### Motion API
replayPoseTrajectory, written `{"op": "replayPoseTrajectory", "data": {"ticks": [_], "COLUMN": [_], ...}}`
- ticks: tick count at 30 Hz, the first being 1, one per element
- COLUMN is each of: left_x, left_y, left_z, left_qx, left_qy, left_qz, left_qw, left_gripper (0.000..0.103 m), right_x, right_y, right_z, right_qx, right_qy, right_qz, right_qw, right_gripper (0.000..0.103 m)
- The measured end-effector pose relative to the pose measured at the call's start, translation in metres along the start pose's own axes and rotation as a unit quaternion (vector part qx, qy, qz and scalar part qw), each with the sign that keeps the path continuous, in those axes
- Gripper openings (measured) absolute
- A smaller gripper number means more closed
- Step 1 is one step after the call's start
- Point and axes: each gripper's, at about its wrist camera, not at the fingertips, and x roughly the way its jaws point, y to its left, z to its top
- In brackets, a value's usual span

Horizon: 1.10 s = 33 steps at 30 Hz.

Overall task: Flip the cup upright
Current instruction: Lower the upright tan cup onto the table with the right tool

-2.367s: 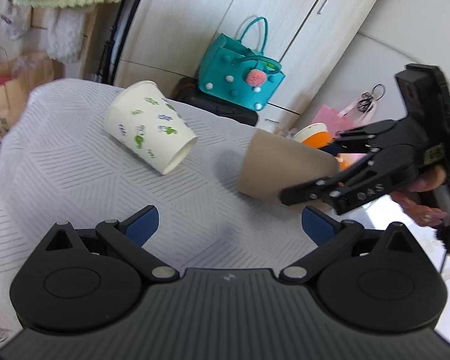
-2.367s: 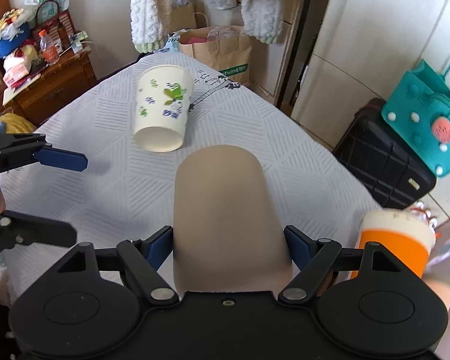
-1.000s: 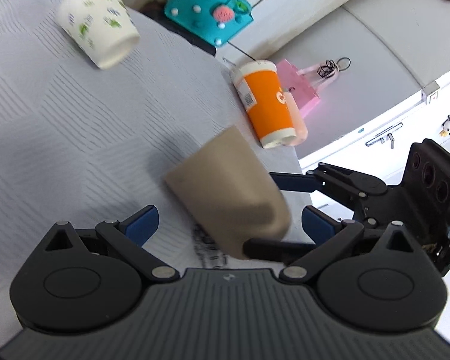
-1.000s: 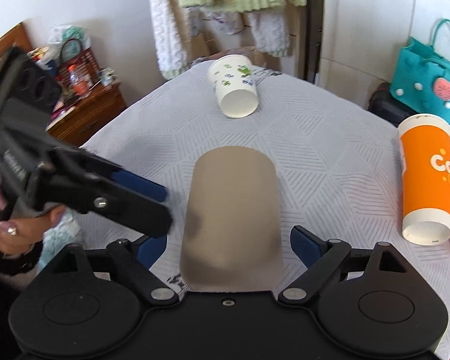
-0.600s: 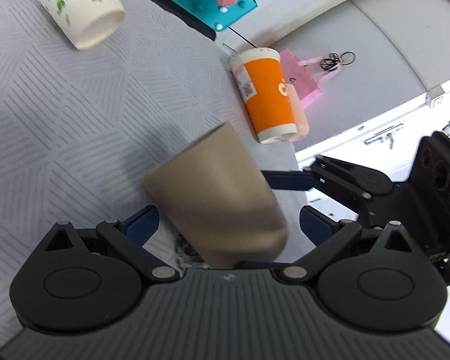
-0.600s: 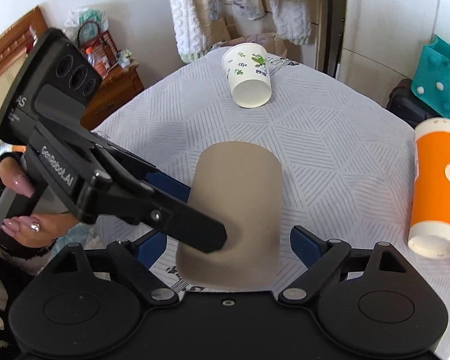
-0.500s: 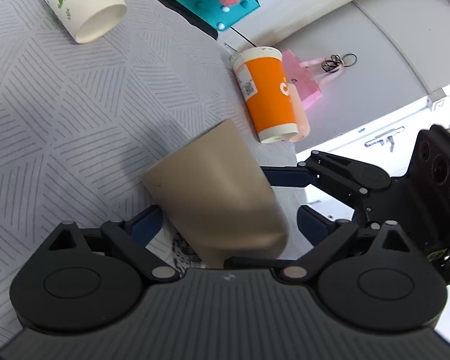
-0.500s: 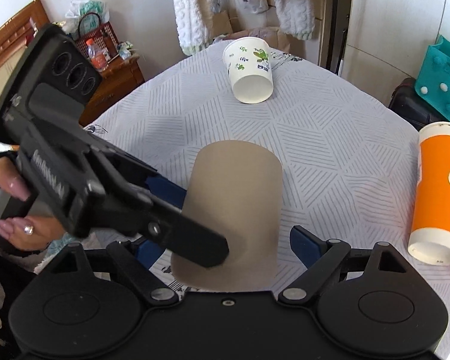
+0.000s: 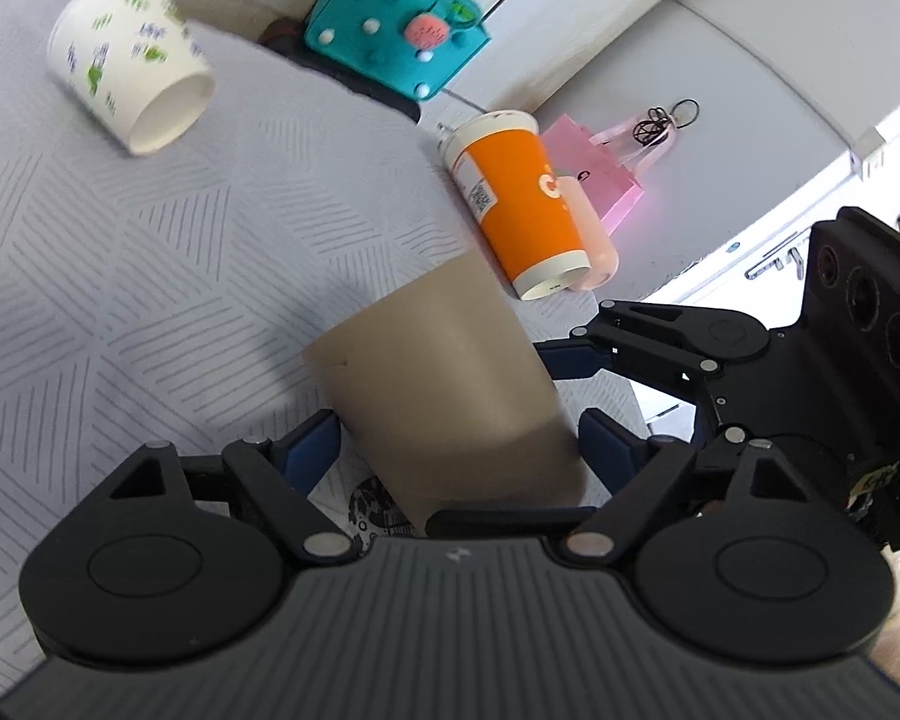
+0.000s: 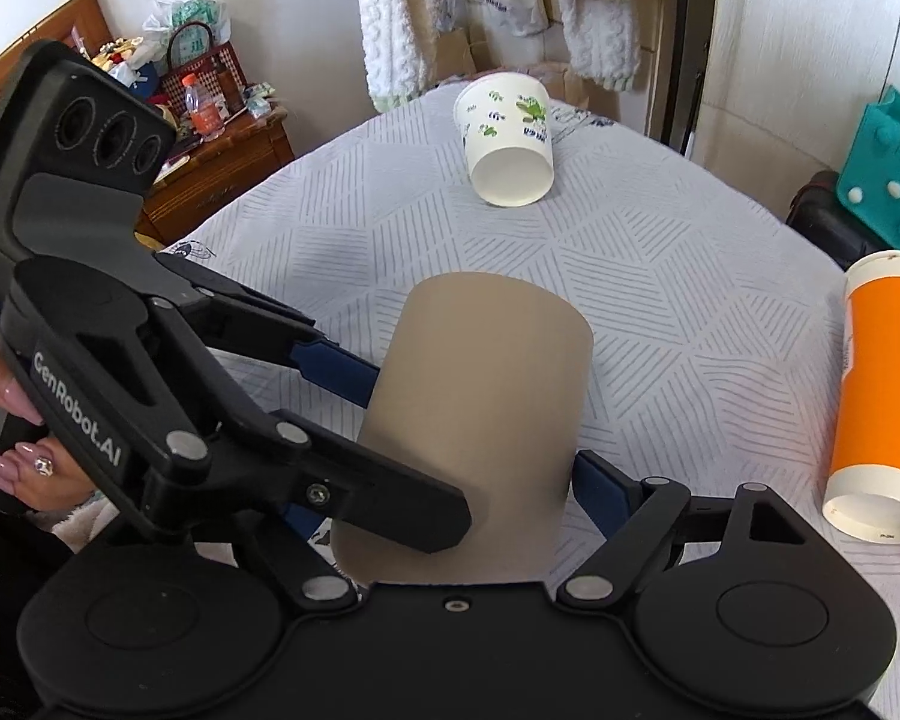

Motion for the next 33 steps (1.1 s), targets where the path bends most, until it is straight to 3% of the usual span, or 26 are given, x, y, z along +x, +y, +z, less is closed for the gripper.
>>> {"op": "replayPoseTrajectory", "data": {"ticks": [3,7,15,24,33], "left_x": [-0.006,-0.014,-0.022,-0.033,-0.030], "left_y": [-0.008,-0.007,-0.017,-0.030,-0.027], "left_z": [-0.003,-0.004,-0.007,-0.003,0.018], "left_qx": [0.023,0.045,0.106,0.176,0.217], "left_qy": [-0.018,-0.030,-0.051,-0.103,-0.137], "left_qz": [0.003,-0.019,-0.012,0.034,0.055], "left_qw": [0.9996,0.9984,0.9929,0.9785,0.9650], "left_gripper": [0.078,0.069,0.067,0.062,0.063], "right_x": [-0.006,-0.016,-0.022,-0.014,-0.001], "right_y": [0.002,0.000,0.007,0.001,-0.001], "right_z": [-0.008,-0.025,-0.049,-0.034,-0.015], "right_qx": [0.003,0.024,0.045,0.041,-0.002], "right_qy": [-0.020,-0.060,-0.132,-0.154,-0.198], "right_qz": [-0.009,-0.017,-0.036,-0.049,-0.101], "right_qw": [1.000,0.998,0.990,0.986,0.975], "right_gripper": [0.086,0.086,0.086,0.084,0.084]}}
